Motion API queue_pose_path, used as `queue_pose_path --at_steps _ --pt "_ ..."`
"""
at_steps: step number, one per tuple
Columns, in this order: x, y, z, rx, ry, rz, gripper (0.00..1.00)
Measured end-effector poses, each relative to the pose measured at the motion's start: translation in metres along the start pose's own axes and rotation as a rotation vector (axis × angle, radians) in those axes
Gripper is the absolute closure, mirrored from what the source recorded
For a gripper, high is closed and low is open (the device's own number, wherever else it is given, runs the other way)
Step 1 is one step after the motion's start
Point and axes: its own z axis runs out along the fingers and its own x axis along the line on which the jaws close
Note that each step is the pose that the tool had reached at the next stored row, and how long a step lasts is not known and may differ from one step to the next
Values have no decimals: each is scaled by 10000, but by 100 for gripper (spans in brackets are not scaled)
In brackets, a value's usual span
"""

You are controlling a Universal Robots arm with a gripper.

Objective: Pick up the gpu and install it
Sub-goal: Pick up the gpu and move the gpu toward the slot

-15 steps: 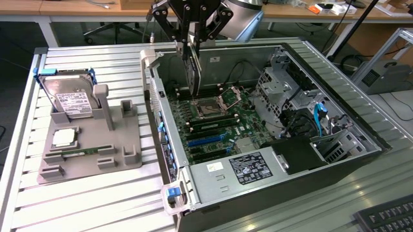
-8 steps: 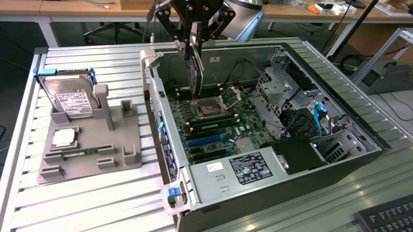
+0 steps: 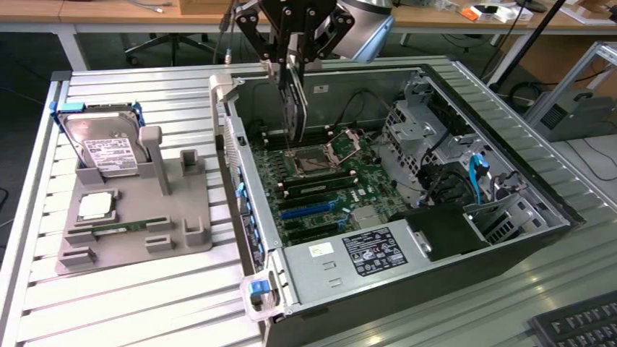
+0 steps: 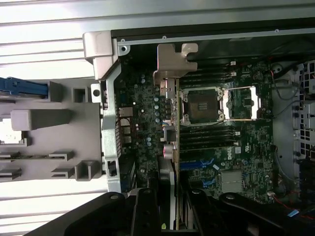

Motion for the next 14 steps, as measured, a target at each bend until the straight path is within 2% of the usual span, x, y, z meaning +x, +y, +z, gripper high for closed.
queue_pose_path --at_steps 14 --pt "-68 5 2 0 0 -1 73"
